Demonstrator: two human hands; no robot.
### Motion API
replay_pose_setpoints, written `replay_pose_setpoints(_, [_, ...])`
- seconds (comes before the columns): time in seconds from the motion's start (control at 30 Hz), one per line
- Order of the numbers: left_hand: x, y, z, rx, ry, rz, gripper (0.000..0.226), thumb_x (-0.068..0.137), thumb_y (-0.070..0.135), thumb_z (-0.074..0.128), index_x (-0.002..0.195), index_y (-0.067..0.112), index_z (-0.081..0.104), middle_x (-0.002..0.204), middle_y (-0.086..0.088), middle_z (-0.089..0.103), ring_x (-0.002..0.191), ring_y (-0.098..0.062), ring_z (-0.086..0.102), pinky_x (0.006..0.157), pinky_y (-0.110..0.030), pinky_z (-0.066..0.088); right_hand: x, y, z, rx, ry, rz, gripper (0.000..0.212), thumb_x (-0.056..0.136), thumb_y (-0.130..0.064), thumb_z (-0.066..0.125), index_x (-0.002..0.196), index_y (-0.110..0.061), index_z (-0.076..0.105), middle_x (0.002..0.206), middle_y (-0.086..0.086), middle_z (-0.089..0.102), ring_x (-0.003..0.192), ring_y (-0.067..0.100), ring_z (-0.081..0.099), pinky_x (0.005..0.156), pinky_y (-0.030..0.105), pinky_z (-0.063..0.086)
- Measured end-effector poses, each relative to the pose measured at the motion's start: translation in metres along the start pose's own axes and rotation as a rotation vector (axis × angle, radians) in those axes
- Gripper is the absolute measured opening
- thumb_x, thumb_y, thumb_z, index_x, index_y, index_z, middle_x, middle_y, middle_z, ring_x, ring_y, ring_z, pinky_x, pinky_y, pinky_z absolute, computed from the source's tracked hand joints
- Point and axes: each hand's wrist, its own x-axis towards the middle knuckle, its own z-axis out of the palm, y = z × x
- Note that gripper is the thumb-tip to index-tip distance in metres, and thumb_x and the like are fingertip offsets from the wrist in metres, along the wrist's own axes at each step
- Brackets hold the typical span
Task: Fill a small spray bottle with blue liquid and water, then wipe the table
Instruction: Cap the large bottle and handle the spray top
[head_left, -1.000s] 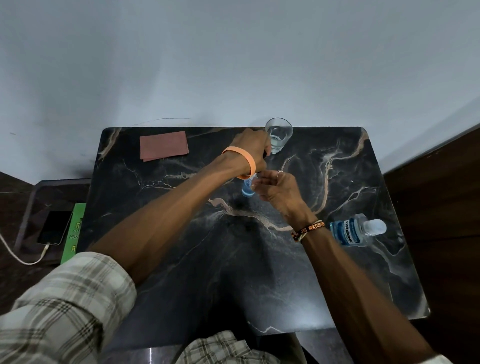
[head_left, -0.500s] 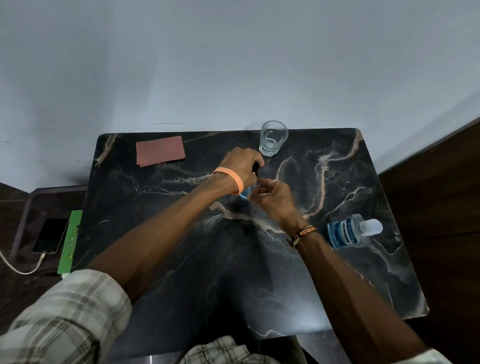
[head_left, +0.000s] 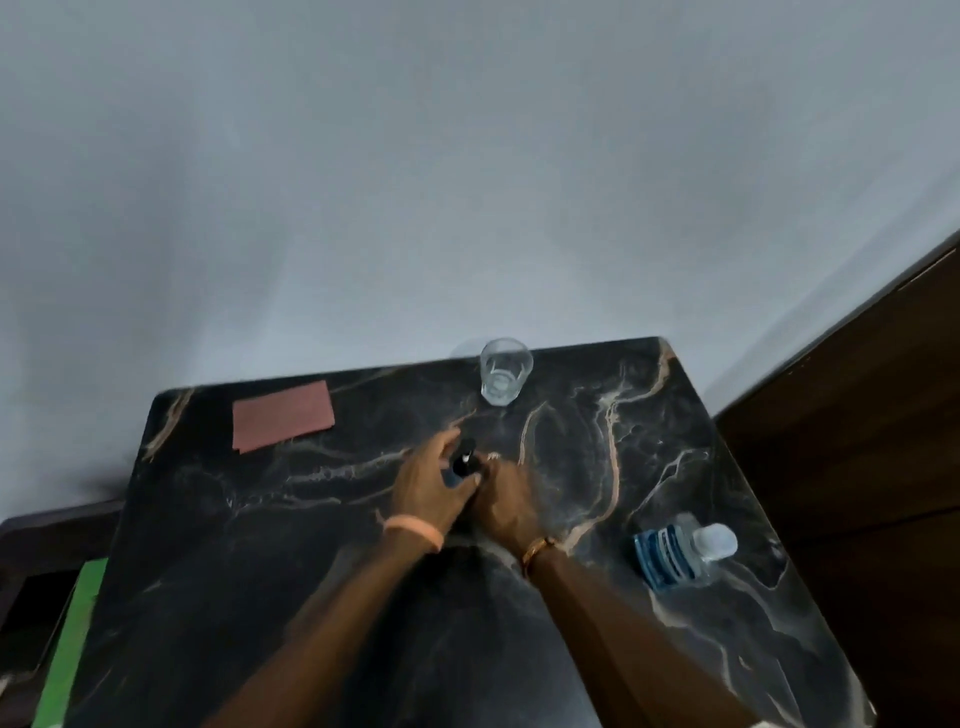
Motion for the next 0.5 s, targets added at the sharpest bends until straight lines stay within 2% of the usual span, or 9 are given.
replay_pose_setpoints(0.1, [0.002, -0.008, 0.006, -0.001, 0.056, -0.007, 0.038, 0.068, 0.022, 0.085, 0.103, 0.022, 0.068, 0.097, 0.004, 0.069, 0.091, -0.015, 0.064, 0.077, -0.019, 0.046, -0.002, 0.004, 0.005, 0.06, 0.043, 0.0, 0.021, 0.093, -0.018, 0.054, 0.1, -0.018, 0.074, 0.093, 0.002, 0.075, 0.086, 0.016, 0.069, 0.078, 0.038, 0.054])
replay_pose_setpoints(0.17, [0.002, -0.013, 0.008, -0.013, 0.088, -0.009, 0.03, 0.066, 0.02, 0.086, 0.092, 0.022, 0.07, 0.086, 0.006, 0.069, 0.083, -0.013, 0.066, 0.072, -0.02, 0.048, -0.003, 0.006, 0.008, 0.042, 0.035, -0.01, 0.022, 0.092, -0.019, 0.053, 0.102, -0.018, 0.073, 0.095, 0.002, 0.075, 0.088, 0.018, 0.069, 0.079, 0.038, 0.053])
replay_pose_setpoints(0.3, [0.004, -0.019, 0.01, -0.035, 0.079, -0.02, 0.034, 0.067, 0.015, 0.086, 0.094, 0.024, 0.068, 0.091, 0.004, 0.071, 0.086, -0.012, 0.067, 0.08, -0.029, 0.054, -0.002, 0.008, 0.011, -0.015, -0.003, 0.036, 0.028, 0.097, -0.024, 0.047, 0.113, -0.022, 0.069, 0.105, 0.005, 0.072, 0.098, 0.024, 0.066, 0.087, 0.038, 0.052])
replay_pose_setpoints(0.4, [0.004, -0.02, 0.013, -0.042, 0.079, 0.049, 0.039, 0.066, 0.018, 0.087, 0.095, 0.03, 0.064, 0.098, 0.007, 0.062, 0.089, -0.008, 0.062, 0.081, -0.026, 0.052, -0.003, 0.01, 0.01, 0.001, 0.022, 0.027, 0.027, 0.092, -0.02, 0.047, 0.103, -0.018, 0.071, 0.098, 0.006, 0.074, 0.092, 0.024, 0.068, 0.081, 0.038, 0.054])
replay_pose_setpoints(0.5, [0.004, -0.023, 0.014, -0.02, 0.102, 0.078, 0.035, 0.065, 0.021, 0.087, 0.094, 0.026, 0.069, 0.09, 0.01, 0.062, 0.083, -0.004, 0.061, 0.076, -0.023, 0.052, -0.003, 0.012, 0.01, -0.019, 0.034, 0.004, 0.025, 0.091, -0.019, 0.048, 0.097, -0.017, 0.072, 0.092, 0.006, 0.074, 0.086, 0.024, 0.069, 0.076, 0.036, 0.055])
